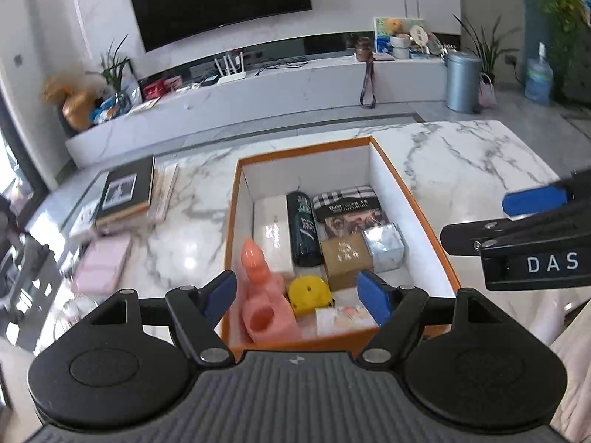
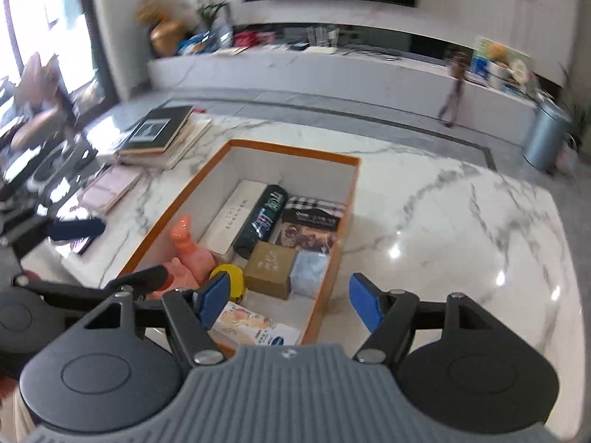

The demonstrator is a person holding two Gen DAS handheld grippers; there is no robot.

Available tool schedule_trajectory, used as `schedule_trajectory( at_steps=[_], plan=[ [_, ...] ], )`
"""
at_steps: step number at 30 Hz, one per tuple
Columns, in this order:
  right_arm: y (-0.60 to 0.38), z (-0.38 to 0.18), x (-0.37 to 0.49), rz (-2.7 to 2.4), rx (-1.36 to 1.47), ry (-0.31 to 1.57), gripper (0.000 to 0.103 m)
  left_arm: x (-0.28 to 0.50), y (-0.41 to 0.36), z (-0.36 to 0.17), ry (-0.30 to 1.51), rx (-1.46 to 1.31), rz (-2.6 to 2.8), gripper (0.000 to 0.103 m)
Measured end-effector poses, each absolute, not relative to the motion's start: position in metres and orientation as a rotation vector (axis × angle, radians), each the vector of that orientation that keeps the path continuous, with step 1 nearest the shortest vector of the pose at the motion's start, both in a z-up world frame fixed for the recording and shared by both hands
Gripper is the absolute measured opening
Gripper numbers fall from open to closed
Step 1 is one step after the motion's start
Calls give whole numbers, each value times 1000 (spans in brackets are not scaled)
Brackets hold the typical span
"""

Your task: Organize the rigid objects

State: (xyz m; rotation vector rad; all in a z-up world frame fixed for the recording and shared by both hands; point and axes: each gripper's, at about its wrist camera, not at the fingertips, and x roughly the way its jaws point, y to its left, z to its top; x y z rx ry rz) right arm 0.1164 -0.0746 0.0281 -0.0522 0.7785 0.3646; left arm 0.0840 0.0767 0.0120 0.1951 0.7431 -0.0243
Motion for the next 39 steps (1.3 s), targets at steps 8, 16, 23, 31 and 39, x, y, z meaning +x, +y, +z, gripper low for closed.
schedule_trajectory(
  at_steps=[8,16,23,31,39],
  plan=[
    [-88,8,76,246,-20,698,79,54,86,6,723,56,114,89],
    [-91,-1,51,265,-10,636,80,37,84,-1,704,29,129,89],
    [-98,-6,53,246,27,639,83,40,76,-5,711,46,122,89],
    [-95,-14,54,250,16,655,83,39,73,-8,714,57,117,89],
    [-99,-14,54,246,24,660,83,36,71,-7,711,67,105,89]
  ],
)
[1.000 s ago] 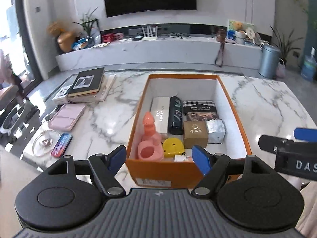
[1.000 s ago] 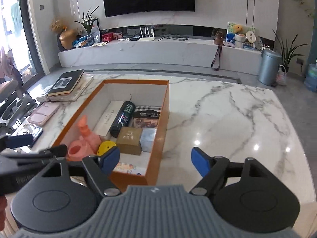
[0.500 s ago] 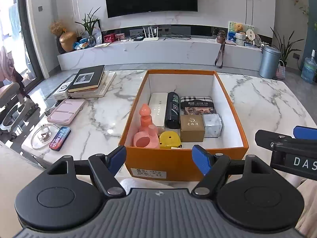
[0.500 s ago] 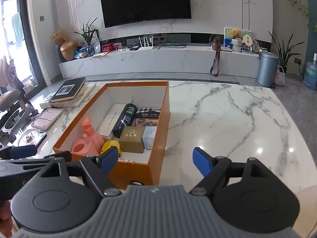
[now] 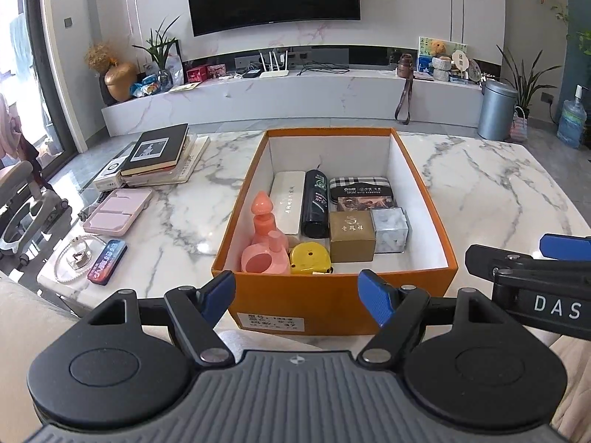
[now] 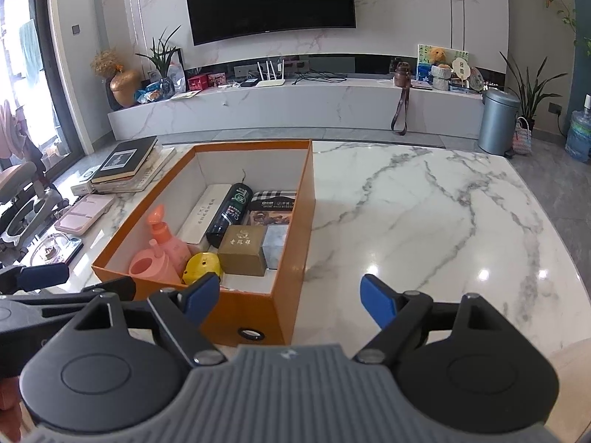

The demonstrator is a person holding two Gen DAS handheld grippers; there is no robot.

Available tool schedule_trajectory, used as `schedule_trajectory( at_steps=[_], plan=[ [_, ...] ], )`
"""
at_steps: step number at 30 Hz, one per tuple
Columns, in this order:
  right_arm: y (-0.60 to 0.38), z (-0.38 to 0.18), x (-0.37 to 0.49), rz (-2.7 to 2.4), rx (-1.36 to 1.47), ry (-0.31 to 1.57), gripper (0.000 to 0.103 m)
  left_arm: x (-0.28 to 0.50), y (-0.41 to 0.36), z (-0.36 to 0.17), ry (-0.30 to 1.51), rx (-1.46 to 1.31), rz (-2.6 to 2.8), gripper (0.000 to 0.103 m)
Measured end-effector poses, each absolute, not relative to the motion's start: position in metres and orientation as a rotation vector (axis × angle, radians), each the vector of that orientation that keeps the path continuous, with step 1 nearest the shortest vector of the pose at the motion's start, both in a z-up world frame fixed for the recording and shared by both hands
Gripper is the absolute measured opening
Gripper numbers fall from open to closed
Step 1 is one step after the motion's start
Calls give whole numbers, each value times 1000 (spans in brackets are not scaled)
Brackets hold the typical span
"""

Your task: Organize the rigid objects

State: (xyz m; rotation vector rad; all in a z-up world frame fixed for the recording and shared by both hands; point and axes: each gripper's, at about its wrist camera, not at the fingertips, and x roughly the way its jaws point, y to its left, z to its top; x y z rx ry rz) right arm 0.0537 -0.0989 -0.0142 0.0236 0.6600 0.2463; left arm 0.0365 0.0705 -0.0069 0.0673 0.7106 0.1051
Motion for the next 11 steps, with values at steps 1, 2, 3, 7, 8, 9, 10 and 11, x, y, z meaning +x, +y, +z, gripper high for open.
schedule_trajectory(
  at_steps=[1,2,3,7,8,9,10,11],
  plan=[
    [-99,-14,54,247,24,659,83,36,70,-7,710,67,104,89],
    [-99,-14,53,248,23,659,83,36,70,-7,710,67,104,89],
    [-99,-14,54,248,22,660,83,36,70,-7,711,67,104,89],
    [-99,-14,54,253,20,662,84,36,70,-7,710,67,105,89],
    [-99,-15,54,253,20,663,84,36,70,-7,710,67,104,89],
    [-99,-15,54,254,20,664,84,35,69,-7,710,66,103,89],
    [-99,-15,54,254,20,664,84,36,69,-7,712,65,104,89],
    [-99,-16,54,253,20,666,84,36,69,-7,714,65,105,89]
  ],
)
